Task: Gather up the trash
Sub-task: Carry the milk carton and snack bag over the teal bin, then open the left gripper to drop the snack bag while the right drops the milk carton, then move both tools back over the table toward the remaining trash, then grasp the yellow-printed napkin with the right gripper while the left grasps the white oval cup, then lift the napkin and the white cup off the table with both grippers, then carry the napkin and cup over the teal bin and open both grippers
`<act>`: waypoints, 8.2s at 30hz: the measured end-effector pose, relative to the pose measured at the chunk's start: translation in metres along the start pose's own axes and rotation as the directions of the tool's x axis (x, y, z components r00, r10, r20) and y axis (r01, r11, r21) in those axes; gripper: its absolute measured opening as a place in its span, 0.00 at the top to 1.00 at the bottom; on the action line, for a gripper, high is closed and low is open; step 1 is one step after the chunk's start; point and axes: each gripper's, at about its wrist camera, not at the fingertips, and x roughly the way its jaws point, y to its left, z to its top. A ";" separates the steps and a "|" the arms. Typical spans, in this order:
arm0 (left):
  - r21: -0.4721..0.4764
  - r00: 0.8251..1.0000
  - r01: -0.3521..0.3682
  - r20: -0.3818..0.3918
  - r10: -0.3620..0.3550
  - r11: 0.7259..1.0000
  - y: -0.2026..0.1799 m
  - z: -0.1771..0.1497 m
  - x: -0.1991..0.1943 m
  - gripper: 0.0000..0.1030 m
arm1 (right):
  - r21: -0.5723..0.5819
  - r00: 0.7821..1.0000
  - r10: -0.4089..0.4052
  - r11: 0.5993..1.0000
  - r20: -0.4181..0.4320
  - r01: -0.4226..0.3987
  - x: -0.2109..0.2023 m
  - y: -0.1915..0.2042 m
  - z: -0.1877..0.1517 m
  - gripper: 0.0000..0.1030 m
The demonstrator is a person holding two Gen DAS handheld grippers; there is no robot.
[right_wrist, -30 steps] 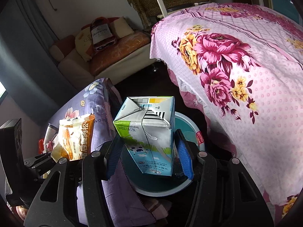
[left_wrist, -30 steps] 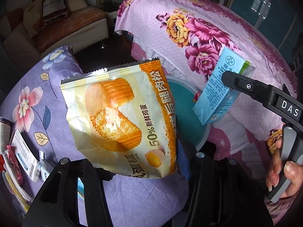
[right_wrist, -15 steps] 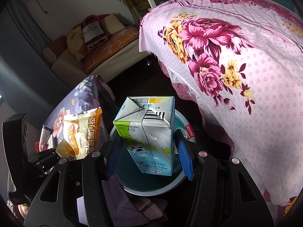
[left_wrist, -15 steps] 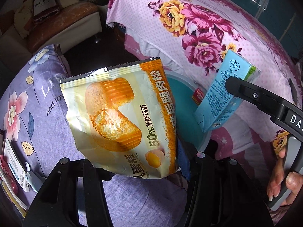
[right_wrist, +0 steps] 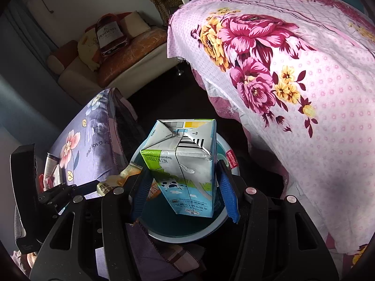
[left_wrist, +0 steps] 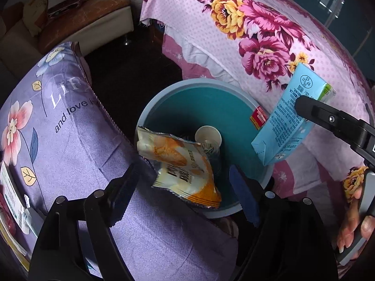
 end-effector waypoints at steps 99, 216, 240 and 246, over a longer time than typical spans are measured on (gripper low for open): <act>-0.658 0.977 -0.114 0.060 0.203 0.744 0.440 -0.291 -0.147 0.92 | -0.627 0.867 0.069 0.663 -0.493 -0.409 0.110 0.475 -0.195 0.25; -0.088 0.992 0.024 0.125 -0.013 0.996 0.055 -0.015 -0.059 0.95 | -0.140 0.995 0.091 0.986 -0.033 -0.095 -0.001 0.079 -0.003 0.90; -0.075 0.999 -0.011 0.051 0.015 0.997 0.029 -0.001 -0.013 0.45 | -0.066 0.994 0.070 0.995 -0.086 -0.076 0.025 0.029 -0.003 0.90; -0.103 0.997 -0.013 0.071 0.020 0.995 0.038 -0.004 -0.020 0.28 | -0.063 0.992 0.062 0.996 -0.112 -0.070 0.036 0.029 -0.005 0.90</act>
